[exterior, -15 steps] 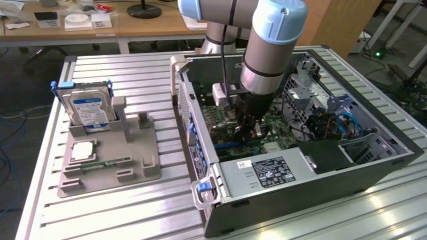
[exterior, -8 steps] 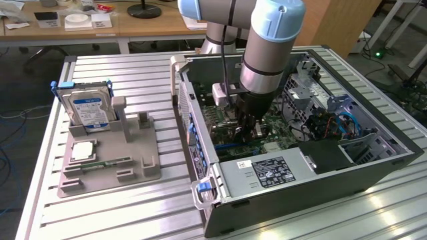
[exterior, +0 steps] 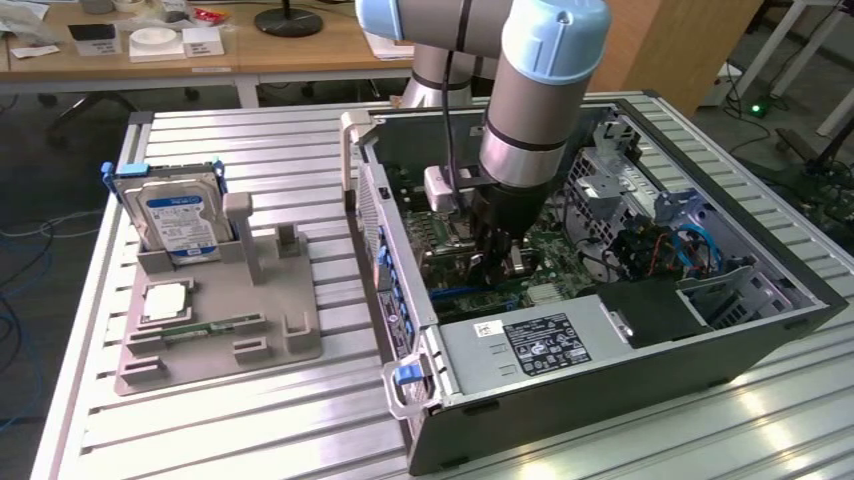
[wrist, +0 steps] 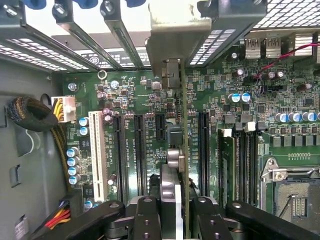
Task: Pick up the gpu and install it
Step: 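Insert the gpu into the slot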
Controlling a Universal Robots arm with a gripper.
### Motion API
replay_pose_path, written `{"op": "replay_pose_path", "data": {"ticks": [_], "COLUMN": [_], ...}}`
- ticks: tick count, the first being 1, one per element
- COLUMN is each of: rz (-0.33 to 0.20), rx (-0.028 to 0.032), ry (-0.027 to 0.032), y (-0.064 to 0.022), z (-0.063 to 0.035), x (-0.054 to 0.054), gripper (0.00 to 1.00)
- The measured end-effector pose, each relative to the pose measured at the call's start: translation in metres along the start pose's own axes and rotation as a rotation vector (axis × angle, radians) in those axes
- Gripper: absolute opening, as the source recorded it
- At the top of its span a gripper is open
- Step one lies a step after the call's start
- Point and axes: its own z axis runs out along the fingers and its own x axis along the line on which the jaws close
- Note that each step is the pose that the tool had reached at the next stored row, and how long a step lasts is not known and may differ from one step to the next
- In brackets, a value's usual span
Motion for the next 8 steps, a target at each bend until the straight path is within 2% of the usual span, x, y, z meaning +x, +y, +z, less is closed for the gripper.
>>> {"op": "replay_pose_path", "data": {"ticks": [8], "rz": [0.0], "rx": [0.0], "ry": [-0.0001], "y": [0.0021], "z": [0.0012], "x": [-0.001], "gripper": [0.29]}}
